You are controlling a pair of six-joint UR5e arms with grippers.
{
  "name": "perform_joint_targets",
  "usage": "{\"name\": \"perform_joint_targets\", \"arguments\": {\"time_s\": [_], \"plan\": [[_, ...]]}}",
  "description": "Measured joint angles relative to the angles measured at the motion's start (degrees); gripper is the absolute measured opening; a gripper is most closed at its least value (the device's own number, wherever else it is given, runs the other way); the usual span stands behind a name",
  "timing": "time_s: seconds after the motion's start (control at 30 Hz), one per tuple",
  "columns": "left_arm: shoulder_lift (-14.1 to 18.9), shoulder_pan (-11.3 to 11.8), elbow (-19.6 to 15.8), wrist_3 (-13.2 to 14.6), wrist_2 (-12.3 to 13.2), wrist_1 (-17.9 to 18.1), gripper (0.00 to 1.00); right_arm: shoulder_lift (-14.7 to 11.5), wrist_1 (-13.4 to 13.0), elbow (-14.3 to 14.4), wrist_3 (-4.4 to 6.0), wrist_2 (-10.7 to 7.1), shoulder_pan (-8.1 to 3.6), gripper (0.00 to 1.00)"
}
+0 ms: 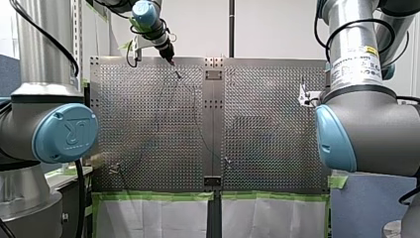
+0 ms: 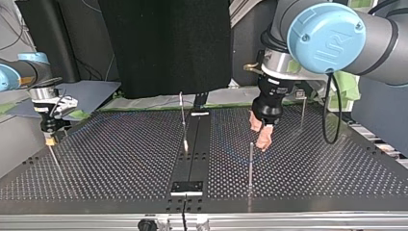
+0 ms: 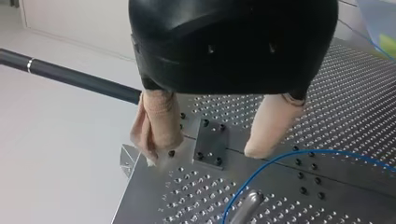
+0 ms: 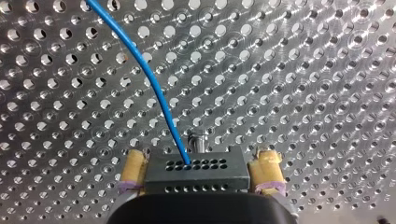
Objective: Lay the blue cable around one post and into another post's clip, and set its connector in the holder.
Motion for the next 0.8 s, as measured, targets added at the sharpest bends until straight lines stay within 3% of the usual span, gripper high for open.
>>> {"name": "perform_joint_targets", "arguments": {"time_s": [0.27, 0.8], "plan": [[0.0, 0.41, -0.04, -3.56, -2.65, 0.22, 1.0, 0.0, 0.0, -0.01, 0.0, 0.0, 0.0, 1.0], [-0.01, 0.91, -0.12, -7.53, -3.11, 1.23, 1.0, 0.0, 0.0, 0.0, 0.0, 0.0, 0.0, 1.0]]}}
